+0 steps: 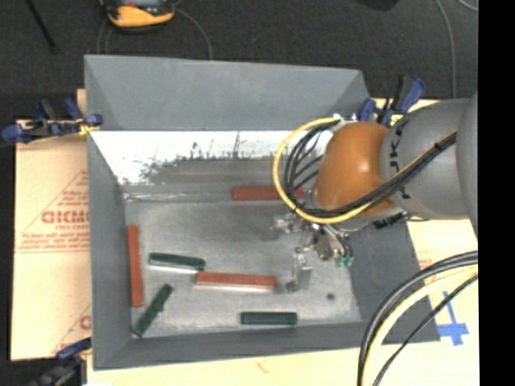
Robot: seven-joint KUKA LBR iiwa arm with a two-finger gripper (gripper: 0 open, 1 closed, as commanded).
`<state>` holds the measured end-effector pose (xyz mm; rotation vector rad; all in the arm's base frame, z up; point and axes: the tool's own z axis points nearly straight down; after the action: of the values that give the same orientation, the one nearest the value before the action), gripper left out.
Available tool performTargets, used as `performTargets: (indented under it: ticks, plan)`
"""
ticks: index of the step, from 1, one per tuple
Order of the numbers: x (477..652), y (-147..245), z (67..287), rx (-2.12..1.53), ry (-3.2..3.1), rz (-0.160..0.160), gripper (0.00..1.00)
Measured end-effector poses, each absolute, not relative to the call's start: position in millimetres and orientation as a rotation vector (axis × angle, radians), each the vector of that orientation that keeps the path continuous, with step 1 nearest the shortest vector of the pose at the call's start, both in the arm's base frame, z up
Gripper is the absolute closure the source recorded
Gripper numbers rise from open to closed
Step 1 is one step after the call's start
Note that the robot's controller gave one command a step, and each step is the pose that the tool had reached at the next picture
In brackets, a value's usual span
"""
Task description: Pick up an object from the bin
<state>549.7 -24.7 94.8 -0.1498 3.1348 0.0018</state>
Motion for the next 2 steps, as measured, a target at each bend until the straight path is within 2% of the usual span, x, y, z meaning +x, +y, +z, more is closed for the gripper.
performTargets:
  ticks: [1,2]
  plan:
    - [535.7,-9.5,98.3,-0.379,3.116,-0.001,0.0]
    - [487.0,8.0,78.3,-0.467,3.102,0.0,0.0]
